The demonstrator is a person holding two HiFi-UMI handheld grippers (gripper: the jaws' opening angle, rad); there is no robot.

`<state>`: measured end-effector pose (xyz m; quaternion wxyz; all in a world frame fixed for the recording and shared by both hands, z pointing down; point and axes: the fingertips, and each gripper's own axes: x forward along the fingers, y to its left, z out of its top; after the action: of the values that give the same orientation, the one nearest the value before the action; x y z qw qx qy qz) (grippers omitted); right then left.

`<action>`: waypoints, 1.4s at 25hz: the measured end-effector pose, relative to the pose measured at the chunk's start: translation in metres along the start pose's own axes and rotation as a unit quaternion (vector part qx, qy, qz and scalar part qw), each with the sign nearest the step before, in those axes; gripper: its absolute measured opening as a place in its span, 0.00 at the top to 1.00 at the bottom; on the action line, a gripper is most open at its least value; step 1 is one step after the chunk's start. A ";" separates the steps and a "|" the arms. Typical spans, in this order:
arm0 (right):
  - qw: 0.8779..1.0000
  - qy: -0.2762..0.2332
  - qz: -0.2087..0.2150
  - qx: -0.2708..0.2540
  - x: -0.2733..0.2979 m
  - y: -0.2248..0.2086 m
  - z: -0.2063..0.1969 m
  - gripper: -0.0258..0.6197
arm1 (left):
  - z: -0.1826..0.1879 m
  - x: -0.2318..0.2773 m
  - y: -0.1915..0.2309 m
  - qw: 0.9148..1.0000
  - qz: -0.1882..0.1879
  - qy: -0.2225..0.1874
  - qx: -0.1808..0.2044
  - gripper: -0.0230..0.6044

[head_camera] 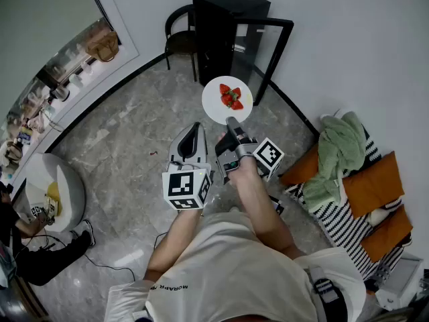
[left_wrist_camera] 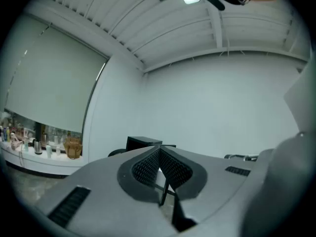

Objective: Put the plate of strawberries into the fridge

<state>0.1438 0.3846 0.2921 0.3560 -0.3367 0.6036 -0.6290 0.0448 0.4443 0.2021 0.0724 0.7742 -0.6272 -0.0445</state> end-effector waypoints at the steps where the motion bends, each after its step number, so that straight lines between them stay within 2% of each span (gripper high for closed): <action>1: 1.000 0.001 0.005 0.002 -0.002 0.005 -0.008 0.93 | 0.000 -0.004 0.001 1.000 0.001 0.003 -0.001 0.96; 6: 1.000 -0.002 0.016 0.010 -0.026 0.018 -0.039 0.93 | 0.008 -0.035 0.004 1.000 0.004 -0.001 0.004 0.96; 15: 1.000 -0.013 0.009 0.020 -0.052 0.009 -0.039 0.93 | 0.008 -0.054 -0.003 1.000 0.009 0.000 0.023 0.96; 19: 0.999 -0.015 0.027 0.030 -0.049 0.004 -0.031 0.93 | 0.006 -0.049 -0.007 1.000 0.009 0.001 0.029 0.96; 27: 0.999 -0.005 0.010 0.039 -0.050 0.004 -0.018 0.93 | -0.003 -0.033 -0.020 0.999 0.015 0.007 0.036 0.96; 35: 0.999 0.021 0.001 0.050 -0.057 -0.003 0.008 0.93 | -0.015 -0.021 -0.051 0.998 0.038 0.005 0.053 0.96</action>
<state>0.1800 0.4293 0.2960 0.3601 -0.3045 0.5792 -0.6649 0.0918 0.4754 0.2079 0.0357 0.7530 -0.6570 -0.0046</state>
